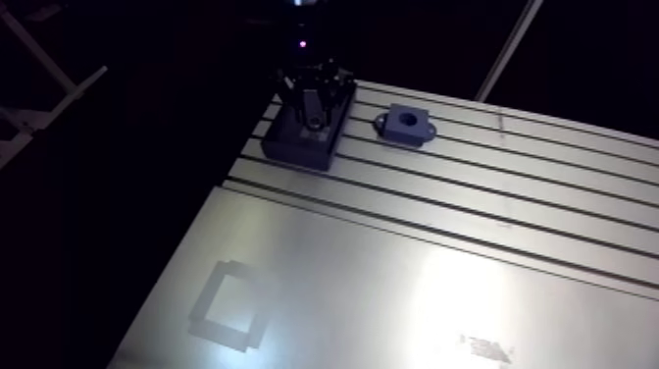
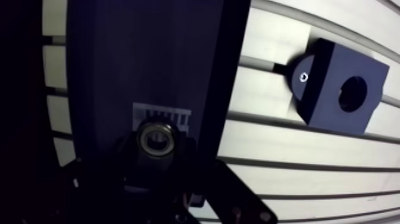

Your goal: Pick up the bearing and press it into the housing until flush.

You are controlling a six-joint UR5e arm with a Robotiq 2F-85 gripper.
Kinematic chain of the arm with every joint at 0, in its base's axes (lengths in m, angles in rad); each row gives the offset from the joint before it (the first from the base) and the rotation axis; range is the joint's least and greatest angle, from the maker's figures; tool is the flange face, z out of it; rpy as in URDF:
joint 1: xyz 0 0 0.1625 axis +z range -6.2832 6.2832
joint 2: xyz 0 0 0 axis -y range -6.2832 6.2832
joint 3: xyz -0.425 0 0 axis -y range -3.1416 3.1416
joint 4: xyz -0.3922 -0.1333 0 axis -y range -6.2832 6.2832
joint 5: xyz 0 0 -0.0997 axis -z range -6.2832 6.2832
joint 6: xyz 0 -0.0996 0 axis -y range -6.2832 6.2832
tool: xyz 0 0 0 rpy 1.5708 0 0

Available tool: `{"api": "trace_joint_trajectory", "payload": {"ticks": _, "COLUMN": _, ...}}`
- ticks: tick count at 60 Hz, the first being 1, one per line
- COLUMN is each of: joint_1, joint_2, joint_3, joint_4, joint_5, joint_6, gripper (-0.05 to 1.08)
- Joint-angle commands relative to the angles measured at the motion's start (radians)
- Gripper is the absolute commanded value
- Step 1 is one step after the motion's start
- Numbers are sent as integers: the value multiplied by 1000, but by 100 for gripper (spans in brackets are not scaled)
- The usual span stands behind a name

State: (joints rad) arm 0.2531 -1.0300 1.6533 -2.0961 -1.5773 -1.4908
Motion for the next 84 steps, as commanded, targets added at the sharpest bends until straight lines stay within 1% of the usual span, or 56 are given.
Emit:
{"api": "trace_joint_trajectory", "payload": {"ticks": 1, "joint_1": 2, "joint_2": -24, "joint_3": -14, "joint_4": 5, "joint_5": 1, "joint_6": -4, "gripper": 69}}
{"api": "trace_joint_trajectory", "payload": {"ticks": 8, "joint_1": 6, "joint_2": -45, "joint_3": -23, "joint_4": 22, "joint_5": 0, "joint_6": -21, "gripper": 71}}
{"api": "trace_joint_trajectory", "payload": {"ticks": 12, "joint_1": 8, "joint_2": -53, "joint_3": -26, "joint_4": 35, "joint_5": -6, "joint_6": -39, "gripper": 72}}
{"api": "trace_joint_trajectory", "payload": {"ticks": 13, "joint_1": 8, "joint_2": -56, "joint_3": -28, "joint_4": 46, "joint_5": -10, "joint_6": -46, "gripper": 72}}
{"api": "trace_joint_trajectory", "payload": {"ticks": 14, "joint_1": 8, "joint_2": -56, "joint_3": -28, "joint_4": 46, "joint_5": -10, "joint_6": -46, "gripper": 72}}
{"api": "trace_joint_trajectory", "payload": {"ticks": 16, "joint_1": 8, "joint_2": -61, "joint_3": -32, "joint_4": 71, "joint_5": -31, "joint_6": -62, "gripper": 72}}
{"api": "trace_joint_trajectory", "payload": {"ticks": 17, "joint_1": 8, "joint_2": -61, "joint_3": -32, "joint_4": 71, "joint_5": -31, "joint_6": -62, "gripper": 72}}
{"api": "trace_joint_trajectory", "payload": {"ticks": 18, "joint_1": 8, "joint_2": -63, "joint_3": -34, "joint_4": 86, "joint_5": -40, "joint_6": -74, "gripper": 72}}
{"api": "trace_joint_trajectory", "payload": {"ticks": 19, "joint_1": 8, "joint_2": -63, "joint_3": -34, "joint_4": 86, "joint_5": -40, "joint_6": -74, "gripper": 72}}
{"api": "trace_joint_trajectory", "payload": {"ticks": 20, "joint_1": 8, "joint_2": -63, "joint_3": -37, "joint_4": 100, "joint_5": -48, "joint_6": -84, "gripper": 73}}
{"api": "trace_joint_trajectory", "payload": {"ticks": 21, "joint_1": 8, "joint_2": -63, "joint_3": -37, "joint_4": 100, "joint_5": -48, "joint_6": -84, "gripper": 73}}
{"api": "trace_joint_trajectory", "payload": {"ticks": 22, "joint_1": 6, "joint_2": -64, "joint_3": -42, "joint_4": 111, "joint_5": -53, "joint_6": -92, "gripper": 73}}
{"api": "trace_joint_trajectory", "payload": {"ticks": 23, "joint_1": 6, "joint_2": -64, "joint_3": -42, "joint_4": 111, "joint_5": -53, "joint_6": -92, "gripper": 73}}
{"api": "trace_joint_trajectory", "payload": {"ticks": 24, "joint_1": 4, "joint_2": -67, "joint_3": -48, "joint_4": 120, "joint_5": -58, "joint_6": -98, "gripper": 73}}
{"api": "trace_joint_trajectory", "payload": {"ticks": 29, "joint_1": -7, "joint_2": -81, "joint_3": -54, "joint_4": 132, "joint_5": -61, "joint_6": -108, "gripper": 73}}
{"api": "trace_joint_trajectory", "payload": {"ticks": 33, "joint_1": -26, "joint_2": -90, "joint_3": -64, "joint_4": 158, "joint_5": -66, "joint_6": -117, "gripper": 74}}
{"api": "trace_joint_trajectory", "payload": {"ticks": 34, "joint_1": -38, "joint_2": -93, "joint_3": -67, "joint_4": 175, "joint_5": -68, "joint_6": -119, "gripper": 74}}
{"api": "trace_joint_trajectory", "payload": {"ticks": 35, "joint_1": -38, "joint_2": -93, "joint_3": -67, "joint_4": 175, "joint_5": -68, "joint_6": -119, "gripper": 74}}
{"api": "trace_joint_trajectory", "payload": {"ticks": 37, "joint_1": -62, "joint_2": -103, "joint_3": -73, "joint_4": 203, "joint_5": -68, "joint_6": -123, "gripper": 74}}
{"api": "trace_joint_trajectory", "payload": {"ticks": 40, "joint_1": -72, "joint_2": -107, "joint_3": -77, "joint_4": 214, "joint_5": -68, "joint_6": -128, "gripper": 74}}
{"api": "trace_joint_trajectory", "payload": {"ticks": 42, "joint_1": -89, "joint_2": -109, "joint_3": -83, "joint_4": 230, "joint_5": -67, "joint_6": -137, "gripper": 74}}
{"api": "trace_joint_trajectory", "payload": {"ticks": 46, "joint_1": -97, "joint_2": -109, "joint_3": -86, "joint_4": 238, "joint_5": -66, "joint_6": -141, "gripper": 74}}
{"api": "trace_joint_trajectory", "payload": {"ticks": 48, "joint_1": -118, "joint_2": -108, "joint_3": -93, "joint_4": 246, "joint_5": -65, "joint_6": -145, "gripper": 74}}
{"api": "trace_joint_trajectory", "payload": {"ticks": 50, "joint_1": -127, "joint_2": -107, "joint_3": -98, "joint_4": 249, "joint_5": -65, "joint_6": -145, "gripper": 74}}
{"api": "trace_joint_trajectory", "payload": {"ticks": 57, "joint_1": -146, "joint_2": -105, "joint_3": -110, "joint_4": 251, "joint_5": -66, "joint_6": -146, "gripper": 74}}
{"api": "trace_joint_trajectory", "payload": {"ticks": 59, "joint_1": -166, "joint_2": -104, "joint_3": -114, "joint_4": 251, "joint_5": -66, "joint_6": -148, "gripper": 74}}
{"api": "trace_joint_trajectory", "payload": {"ticks": 60, "joint_1": -166, "joint_2": -104, "joint_3": -114, "joint_4": 251, "joint_5": -66, "joint_6": -148, "gripper": 74}}
{"api": "trace_joint_trajectory", "payload": {"ticks": 61, "joint_1": -175, "joint_2": -103, "joint_3": -114, "joint_4": 251, "joint_5": -69, "joint_6": -148, "gripper": 74}}
{"api": "trace_joint_trajectory", "payload": {"ticks": 68, "joint_1": -186, "joint_2": -98, "joint_3": -106, "joint_4": 246, "joint_5": -71, "joint_6": -148, "gripper": 74}}
{"api": "trace_joint_trajectory", "payload": {"ticks": 71, "joint_1": -191, "joint_2": -98, "joint_3": -98, "joint_4": 241, "joint_5": -75, "joint_6": -148, "gripper": 74}}
{"api": "trace_joint_trajectory", "payload": {"ticks": 79, "joint_1": -205, "joint_2": -95, "joint_3": -83, "joint_4": 226, "joint_5": -72, "joint_6": -145, "gripper": 74}}
{"api": "trace_joint_trajectory", "payload": {"ticks": 84, "joint_1": -207, "joint_2": -95, "joint_3": -69, "joint_4": 194, "joint_5": -70, "joint_6": -148, "gripper": 74}}
